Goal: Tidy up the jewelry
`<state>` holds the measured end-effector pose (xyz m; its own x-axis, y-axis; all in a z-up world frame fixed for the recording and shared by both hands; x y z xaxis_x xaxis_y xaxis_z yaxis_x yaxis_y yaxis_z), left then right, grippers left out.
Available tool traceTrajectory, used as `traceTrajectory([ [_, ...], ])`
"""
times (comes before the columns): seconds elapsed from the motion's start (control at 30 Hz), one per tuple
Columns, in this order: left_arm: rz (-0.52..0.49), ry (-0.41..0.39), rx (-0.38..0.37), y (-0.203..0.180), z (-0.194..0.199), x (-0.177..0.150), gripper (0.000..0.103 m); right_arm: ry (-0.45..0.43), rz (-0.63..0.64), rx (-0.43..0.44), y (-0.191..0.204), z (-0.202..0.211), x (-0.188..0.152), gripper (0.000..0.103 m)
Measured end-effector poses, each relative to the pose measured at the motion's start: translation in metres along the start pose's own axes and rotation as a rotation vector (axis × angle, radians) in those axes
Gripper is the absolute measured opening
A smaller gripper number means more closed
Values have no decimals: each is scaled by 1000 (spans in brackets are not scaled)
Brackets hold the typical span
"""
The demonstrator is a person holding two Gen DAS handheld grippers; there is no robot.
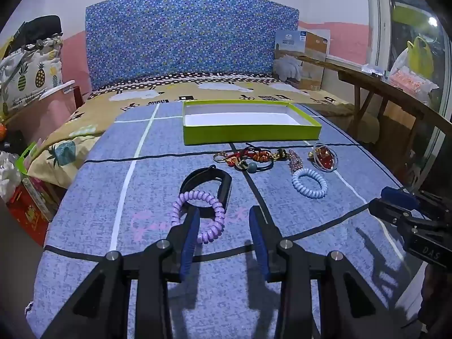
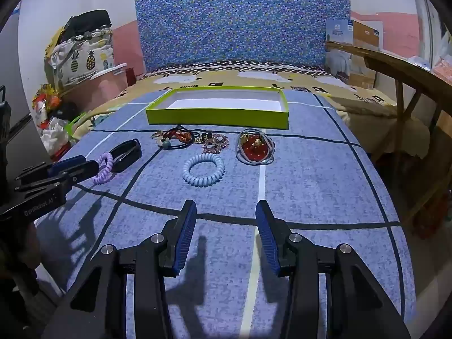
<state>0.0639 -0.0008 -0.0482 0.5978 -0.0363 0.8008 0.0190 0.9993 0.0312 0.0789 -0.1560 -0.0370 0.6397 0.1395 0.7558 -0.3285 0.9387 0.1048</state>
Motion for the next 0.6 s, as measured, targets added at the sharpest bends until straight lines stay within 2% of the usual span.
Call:
traceTrajectory([
  [0.27, 8, -21, 3, -7, 6, -1, 38, -12, -2, -3, -1, 3, 2, 45],
  [0.3, 9, -12, 7, 2, 9, 2, 38, -14, -3, -3, -1, 3, 2, 45],
  [0.6, 9, -35, 9, 3, 13, 3, 38, -28, -9, 5, 1, 5, 3, 45],
])
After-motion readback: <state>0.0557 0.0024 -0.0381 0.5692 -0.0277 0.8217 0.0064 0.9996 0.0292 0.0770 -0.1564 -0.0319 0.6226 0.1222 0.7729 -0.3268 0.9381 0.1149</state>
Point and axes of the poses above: each gripper's, at about its wrist camera, not at the fingertips, and z roughly against the way its jaws point, y to its left, x to its top, the point moved 8 cm from there along -z, roughly the way its jaws point, and after that the axes turned 5 degrees about -z, right-handed, at the moved point
